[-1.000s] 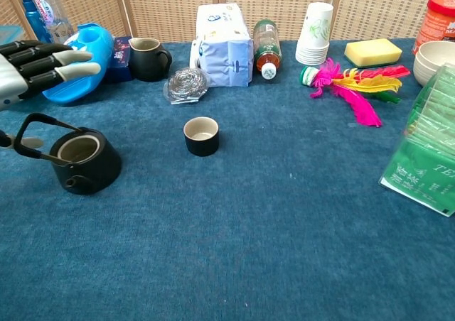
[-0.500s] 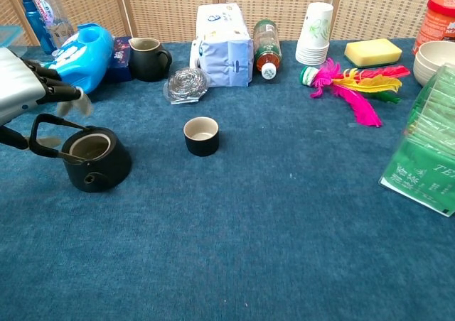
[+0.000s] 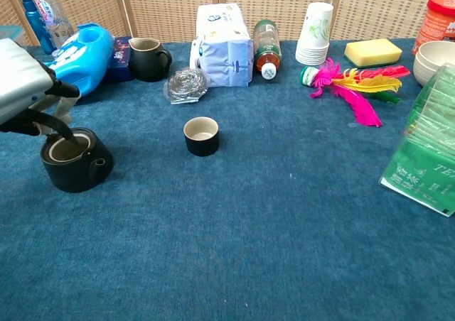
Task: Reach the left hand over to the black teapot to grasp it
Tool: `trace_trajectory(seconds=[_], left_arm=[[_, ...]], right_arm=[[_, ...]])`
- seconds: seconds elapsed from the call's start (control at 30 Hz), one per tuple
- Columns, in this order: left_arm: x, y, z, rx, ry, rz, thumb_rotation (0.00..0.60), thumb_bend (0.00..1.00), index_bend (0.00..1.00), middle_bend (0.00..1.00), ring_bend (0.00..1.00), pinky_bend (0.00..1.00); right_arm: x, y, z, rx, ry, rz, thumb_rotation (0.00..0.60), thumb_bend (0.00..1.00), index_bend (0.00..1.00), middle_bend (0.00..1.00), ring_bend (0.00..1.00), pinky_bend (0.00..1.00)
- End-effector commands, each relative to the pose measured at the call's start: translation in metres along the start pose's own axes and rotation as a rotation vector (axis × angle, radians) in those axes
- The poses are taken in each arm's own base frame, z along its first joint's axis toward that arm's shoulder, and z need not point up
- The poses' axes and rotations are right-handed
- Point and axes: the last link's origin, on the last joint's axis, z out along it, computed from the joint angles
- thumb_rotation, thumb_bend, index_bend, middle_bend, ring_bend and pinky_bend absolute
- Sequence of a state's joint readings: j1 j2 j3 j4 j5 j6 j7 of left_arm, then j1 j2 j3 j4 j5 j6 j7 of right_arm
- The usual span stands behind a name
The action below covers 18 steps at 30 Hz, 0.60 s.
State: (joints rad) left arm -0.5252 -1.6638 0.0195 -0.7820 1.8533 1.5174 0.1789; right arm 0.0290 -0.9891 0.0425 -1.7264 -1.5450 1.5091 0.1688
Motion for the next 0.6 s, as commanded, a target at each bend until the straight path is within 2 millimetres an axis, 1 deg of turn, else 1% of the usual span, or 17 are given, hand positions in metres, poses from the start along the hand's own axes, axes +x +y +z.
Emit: trace_trajectory(seconds=[0.03, 0.07, 0.2, 0.3, 0.43, 0.53, 0.6], left_arm=[[0.006, -0.001, 0.010, 0.045, 0.029, -0.033, 0.600, 0.62, 0.67, 0.82, 0.75, 0.90], [0.011, -0.004, 0.016, 0.064, 0.052, -0.046, 0.600, 0.62, 0.67, 0.82, 0.75, 0.90], [0.024, -0.009, 0.029, 0.079, 0.083, -0.051, 0.600, 0.62, 0.67, 0.82, 0.75, 0.90], [0.038, -0.012, 0.045, 0.074, 0.108, -0.041, 0.600, 0.62, 0.67, 0.82, 0.75, 0.90], [0.053, -0.015, 0.062, 0.060, 0.117, 0.009, 0.600, 0.62, 0.67, 0.82, 0.75, 0.90], [0.066, -0.015, 0.079, 0.048, 0.117, 0.052, 0.600, 0.62, 0.67, 0.82, 0.75, 0.90], [0.069, -0.015, 0.087, 0.043, 0.110, 0.075, 0.600, 0.61, 0.67, 0.82, 0.75, 0.90]], right_arm=[[0.001, 0.001, 0.000, -0.003, 0.001, 0.003, 0.600, 0.00, 0.00, 0.00, 0.00, 0.00], [0.001, 0.001, 0.001, -0.004, 0.001, 0.004, 0.600, 0.00, 0.00, 0.00, 0.00, 0.00], [0.001, 0.001, 0.001, -0.003, -0.001, 0.007, 0.600, 0.00, 0.00, 0.00, 0.00, 0.00], [0.002, 0.002, 0.001, -0.003, 0.001, 0.010, 0.600, 0.00, 0.00, 0.00, 0.00, 0.00], [0.003, 0.002, 0.000, -0.006, 0.003, 0.014, 0.600, 0.00, 0.00, 0.00, 0.00, 0.00], [0.003, 0.002, 0.000, -0.006, 0.002, 0.015, 0.600, 0.00, 0.00, 0.00, 0.00, 0.00], [0.002, 0.002, 0.001, -0.006, -0.001, 0.014, 0.600, 0.00, 0.00, 0.00, 0.00, 0.00]])
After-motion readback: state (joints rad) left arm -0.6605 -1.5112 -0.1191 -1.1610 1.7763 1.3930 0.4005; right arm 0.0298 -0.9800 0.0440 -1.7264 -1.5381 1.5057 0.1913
